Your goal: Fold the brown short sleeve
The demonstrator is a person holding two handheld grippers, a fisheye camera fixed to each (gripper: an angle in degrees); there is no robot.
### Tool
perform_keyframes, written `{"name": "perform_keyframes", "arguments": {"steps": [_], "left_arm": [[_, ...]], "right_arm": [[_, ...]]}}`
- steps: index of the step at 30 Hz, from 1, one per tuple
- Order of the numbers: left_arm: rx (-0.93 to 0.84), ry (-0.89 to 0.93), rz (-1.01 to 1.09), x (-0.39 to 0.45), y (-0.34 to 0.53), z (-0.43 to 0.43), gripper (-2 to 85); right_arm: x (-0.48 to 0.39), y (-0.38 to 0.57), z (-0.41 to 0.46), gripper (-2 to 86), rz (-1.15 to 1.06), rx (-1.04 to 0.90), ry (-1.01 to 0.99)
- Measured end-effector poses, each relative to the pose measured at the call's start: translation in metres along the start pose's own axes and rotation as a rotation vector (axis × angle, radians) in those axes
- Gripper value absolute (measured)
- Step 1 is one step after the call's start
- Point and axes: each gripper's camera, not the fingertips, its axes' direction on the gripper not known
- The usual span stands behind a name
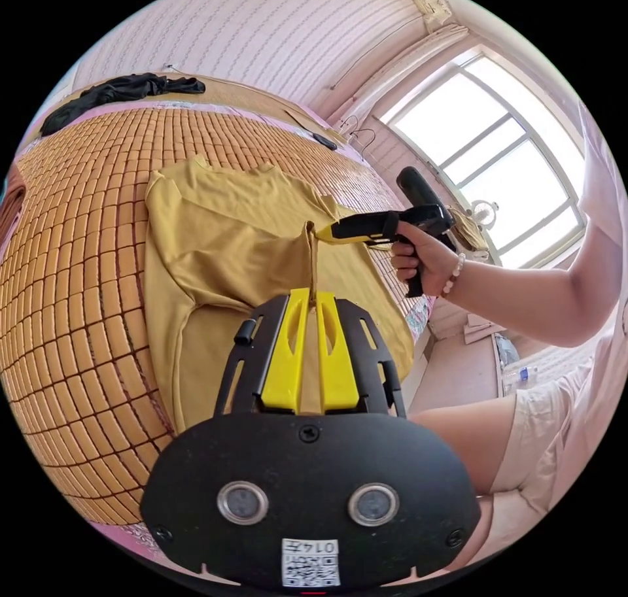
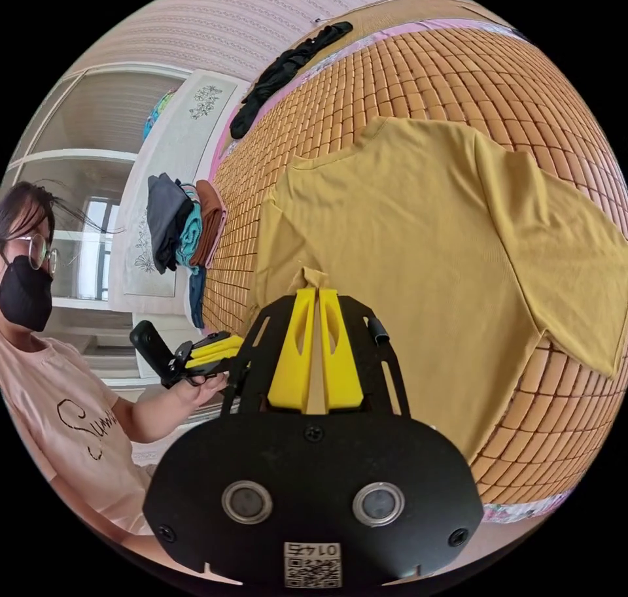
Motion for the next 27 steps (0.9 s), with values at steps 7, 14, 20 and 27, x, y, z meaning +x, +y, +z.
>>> {"name": "perform_keyframes", "arguments": {"steps": [7, 14, 20, 27], "left_arm": [[-0.044, -0.201, 0.022, 0.007, -0.009, -0.012, 5.8], [-0.078, -0.492, -0.019, -0.005, -0.022, 0.008, 6.2], [-0.120, -0.460, -0.075, -0.010, -0.032, 0.019, 3.7], [-0.018, -0.488, -0.199, -0.021, -0.032, -0.011, 2.3]], "right_arm": [[0.032, 0.010, -0.023, 1.1, 0.082, -0.052, 0.183], [-0.052, -0.086, 0.026, 8.1, -0.349, -0.072, 0.127], [-0.089, -0.141, 0.088, 6.8, -0.446, -0.193, 0.138], [-0.126, -0.150, 0.098, 2.1, -0.584, -0.255, 0.187]]}}
